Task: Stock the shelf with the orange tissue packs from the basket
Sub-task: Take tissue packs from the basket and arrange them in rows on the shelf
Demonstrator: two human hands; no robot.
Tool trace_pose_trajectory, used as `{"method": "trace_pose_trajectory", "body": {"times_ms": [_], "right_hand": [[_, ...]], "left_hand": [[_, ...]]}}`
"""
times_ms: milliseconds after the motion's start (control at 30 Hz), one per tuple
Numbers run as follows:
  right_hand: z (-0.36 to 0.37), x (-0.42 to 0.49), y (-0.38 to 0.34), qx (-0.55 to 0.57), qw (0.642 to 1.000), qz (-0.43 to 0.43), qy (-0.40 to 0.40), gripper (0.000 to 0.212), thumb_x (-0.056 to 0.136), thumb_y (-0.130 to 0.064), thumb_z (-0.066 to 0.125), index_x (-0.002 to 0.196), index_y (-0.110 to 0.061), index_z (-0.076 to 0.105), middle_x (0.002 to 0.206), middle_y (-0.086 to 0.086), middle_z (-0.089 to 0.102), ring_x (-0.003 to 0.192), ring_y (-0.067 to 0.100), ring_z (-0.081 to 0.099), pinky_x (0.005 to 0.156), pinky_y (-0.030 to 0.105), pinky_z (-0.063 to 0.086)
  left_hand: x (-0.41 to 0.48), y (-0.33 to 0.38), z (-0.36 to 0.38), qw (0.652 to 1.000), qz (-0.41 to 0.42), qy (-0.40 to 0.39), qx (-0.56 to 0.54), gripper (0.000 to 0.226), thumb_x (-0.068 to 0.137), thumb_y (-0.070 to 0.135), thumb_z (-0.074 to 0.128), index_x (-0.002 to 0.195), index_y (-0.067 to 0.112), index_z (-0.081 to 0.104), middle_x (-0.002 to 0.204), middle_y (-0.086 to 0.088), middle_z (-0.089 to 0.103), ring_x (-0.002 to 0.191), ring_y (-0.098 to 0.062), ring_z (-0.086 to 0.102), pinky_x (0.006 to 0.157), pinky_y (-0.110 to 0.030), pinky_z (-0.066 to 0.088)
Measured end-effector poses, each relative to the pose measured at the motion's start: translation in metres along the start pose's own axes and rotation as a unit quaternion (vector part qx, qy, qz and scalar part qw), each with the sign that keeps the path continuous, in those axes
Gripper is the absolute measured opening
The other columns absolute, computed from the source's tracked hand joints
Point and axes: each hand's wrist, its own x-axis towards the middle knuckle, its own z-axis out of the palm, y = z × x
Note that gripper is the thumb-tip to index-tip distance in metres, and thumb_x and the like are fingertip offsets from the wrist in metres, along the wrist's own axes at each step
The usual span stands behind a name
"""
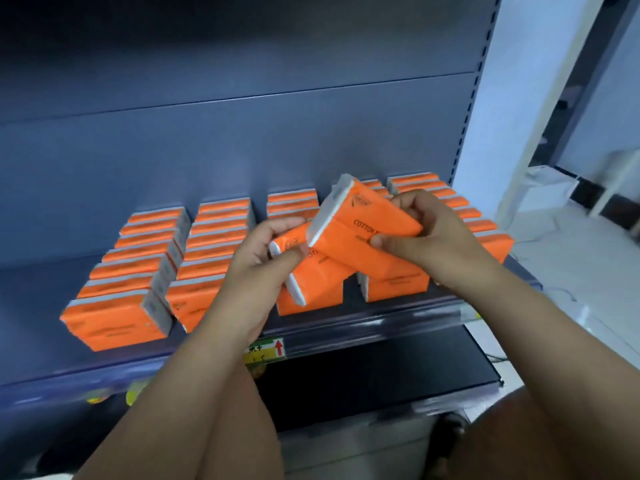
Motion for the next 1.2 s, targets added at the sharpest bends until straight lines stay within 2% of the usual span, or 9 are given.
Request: {"method": "trace_pose_trajectory", "body": {"times_ms": [67, 200, 367, 533, 700, 833, 967, 1100, 1200], "right_hand": [[-0.012, -0.009, -0.002, 0.001, 1.0, -0.003, 0.012, 0.041, 0.08, -0.002, 0.084, 0.114, -0.008, 0.062, 0.092, 0.0, 0.07, 0.072, 0.0, 0.066, 0.064, 0.015, 0.051], [-0.045, -0.024, 0.0, -0.027, 0.998, -0.022, 0.043, 0.05, 0.083, -0.004, 0.084, 0.127, -0.019, 0.067, 0.123, 0.0, 0.07, 0.113, 0.016, 0.068, 0.093, 0.031, 0.056], [-0.081, -0.04, 0.008, -0.063, 0.992, 0.013, 0.112, 0.044, 0.078, 0.002, 0.085, 0.113, -0.021, 0.07, 0.106, 0.009, 0.071, 0.091, 0.018, 0.067, 0.086, 0.045, 0.058], [-0.108, -0.052, 0.015, -0.099, 0.984, 0.04, 0.142, 0.044, 0.073, 0.007, 0.084, 0.1, -0.024, 0.068, 0.088, -0.005, 0.067, 0.077, 0.011, 0.062, 0.075, 0.035, 0.053], [-0.132, -0.062, 0.021, -0.138, 0.977, 0.05, 0.152, 0.04, 0.073, 0.014, 0.076, 0.097, -0.015, 0.064, 0.077, -0.003, 0.061, 0.066, 0.007, 0.055, 0.063, 0.021, 0.048], [-0.14, -0.062, 0.029, -0.23, 0.96, 0.075, 0.143, 0.04, 0.069, 0.008, 0.079, 0.099, -0.015, 0.066, 0.084, -0.004, 0.064, 0.063, -0.004, 0.054, 0.061, 0.009, 0.043], [-0.14, -0.058, 0.042, -0.308, 0.939, 0.069, 0.136, 0.043, 0.067, 0.003, 0.081, 0.1, -0.02, 0.065, 0.091, -0.008, 0.064, 0.076, -0.003, 0.057, 0.063, 0.007, 0.041], [-0.141, -0.05, 0.058, -0.372, 0.916, 0.022, 0.146, 0.042, 0.065, 0.0, 0.079, 0.098, -0.023, 0.064, 0.095, 0.002, 0.064, 0.089, 0.025, 0.059, 0.074, 0.031, 0.045], [-0.142, -0.046, 0.066, -0.411, 0.899, 0.005, 0.152, 0.041, 0.064, -0.002, 0.079, 0.098, -0.022, 0.065, 0.093, 0.004, 0.059, 0.091, 0.03, 0.056, 0.074, 0.031, 0.038]], "left_hand": [[0.001, -0.001, 0.019, 1.0, 0.011, -0.021, 0.002, 0.03, 0.085, 0.015, 0.072, 0.114, 0.023, 0.075, 0.117, -0.014, 0.075, 0.109, -0.03, 0.069, 0.102, -0.05, 0.052], [0.005, -0.002, 0.049, 0.999, 0.014, -0.029, 0.001, 0.028, 0.087, 0.004, 0.077, 0.105, 0.025, 0.078, 0.108, -0.003, 0.079, 0.104, -0.021, 0.072, 0.093, -0.04, 0.058], [0.007, -0.012, 0.079, 0.999, 0.037, 0.001, 0.009, 0.033, 0.09, -0.008, 0.068, 0.106, 0.021, 0.073, 0.099, 0.008, 0.078, 0.092, -0.007, 0.071, 0.079, -0.021, 0.054], [-0.003, -0.025, 0.088, 0.995, 0.075, -0.014, 0.065, 0.039, 0.089, -0.009, 0.069, 0.106, 0.026, 0.072, 0.099, 0.015, 0.075, 0.093, -0.002, 0.069, 0.076, -0.016, 0.051], [-0.007, -0.033, 0.097, 0.995, 0.065, -0.041, 0.067, 0.04, 0.09, -0.007, 0.069, 0.107, 0.029, 0.073, 0.109, -0.003, 0.074, 0.094, -0.011, 0.07, 0.073, -0.024, 0.055], [-0.004, -0.04, 0.101, 0.989, 0.085, -0.058, 0.108, 0.035, 0.089, -0.001, 0.076, 0.111, 0.025, 0.072, 0.117, 0.004, 0.072, 0.112, -0.013, 0.068, 0.092, -0.033, 0.057], [-0.003, -0.045, 0.102, 0.967, 0.147, -0.085, 0.188, 0.034, 0.084, 0.002, 0.082, 0.11, 0.022, 0.073, 0.124, 0.011, 0.068, 0.124, -0.009, 0.062, 0.1, -0.028, 0.051], [-0.006, -0.048, 0.101, 0.918, 0.236, -0.105, 0.301, 0.033, 0.082, 0.002, 0.083, 0.11, 0.019, 0.074, 0.124, 0.009, 0.067, 0.121, -0.001, 0.059, 0.092, -0.01, 0.045], [-0.006, -0.052, 0.1, 0.878, 0.275, -0.108, 0.376, 0.032, 0.083, 0.006, 0.083, 0.112, 0.015, 0.074, 0.125, 0.007, 0.068, 0.123, -0.01, 0.058, 0.103, -0.01, 0.038]]}}
